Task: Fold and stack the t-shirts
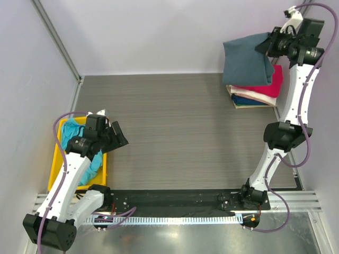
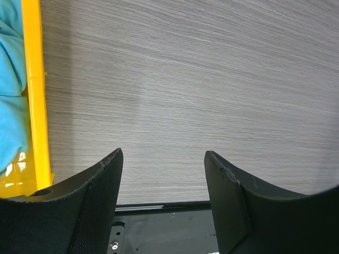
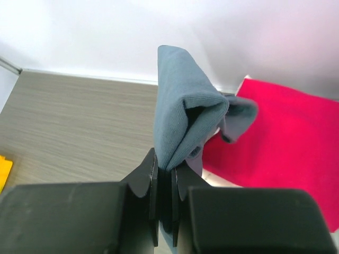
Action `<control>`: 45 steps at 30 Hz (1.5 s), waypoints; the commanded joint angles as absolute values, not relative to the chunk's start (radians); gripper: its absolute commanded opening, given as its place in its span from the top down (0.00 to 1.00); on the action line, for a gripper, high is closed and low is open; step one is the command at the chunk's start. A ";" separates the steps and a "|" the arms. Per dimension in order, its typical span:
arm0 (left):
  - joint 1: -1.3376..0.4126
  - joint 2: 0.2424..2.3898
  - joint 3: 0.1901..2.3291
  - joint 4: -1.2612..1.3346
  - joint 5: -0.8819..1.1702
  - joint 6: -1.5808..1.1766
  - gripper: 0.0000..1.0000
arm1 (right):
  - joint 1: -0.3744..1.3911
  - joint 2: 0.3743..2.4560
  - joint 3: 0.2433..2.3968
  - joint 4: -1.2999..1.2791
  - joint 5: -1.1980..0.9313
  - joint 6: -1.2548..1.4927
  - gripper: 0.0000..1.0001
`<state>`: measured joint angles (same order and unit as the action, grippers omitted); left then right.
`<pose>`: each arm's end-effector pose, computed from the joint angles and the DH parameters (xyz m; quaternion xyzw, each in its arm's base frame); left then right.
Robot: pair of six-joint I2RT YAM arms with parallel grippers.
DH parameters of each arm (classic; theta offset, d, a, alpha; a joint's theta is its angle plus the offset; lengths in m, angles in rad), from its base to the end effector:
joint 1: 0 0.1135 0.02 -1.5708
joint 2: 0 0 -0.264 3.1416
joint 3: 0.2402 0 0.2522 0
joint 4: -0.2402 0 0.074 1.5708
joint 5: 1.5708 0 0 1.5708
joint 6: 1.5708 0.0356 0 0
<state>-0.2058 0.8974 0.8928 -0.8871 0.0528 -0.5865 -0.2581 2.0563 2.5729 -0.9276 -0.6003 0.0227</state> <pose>0.1654 -0.0365 0.2935 -0.1697 0.9272 -0.1514 0.2976 0.4125 -0.0881 0.4789 -0.0486 0.8139 0.1841 0.5489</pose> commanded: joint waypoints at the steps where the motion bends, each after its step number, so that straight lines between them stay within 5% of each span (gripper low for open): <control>1: -0.210 0.905 0.887 -0.853 0.057 -0.578 0.36 | -0.304 2.060 2.631 -0.812 -0.690 0.048 0.99; 20: -0.221 0.953 0.887 -0.858 0.043 -0.581 0.37 | -0.399 2.270 2.659 -0.706 -0.792 0.030 0.99; 35: -0.227 0.973 0.885 -0.859 0.048 -0.583 0.37 | -0.446 2.401 2.585 -0.510 -0.399 -0.067 0.92; 45: -0.227 0.957 0.884 -0.853 0.063 -0.580 0.37 | -0.442 2.450 2.347 -0.204 -0.252 -0.115 0.92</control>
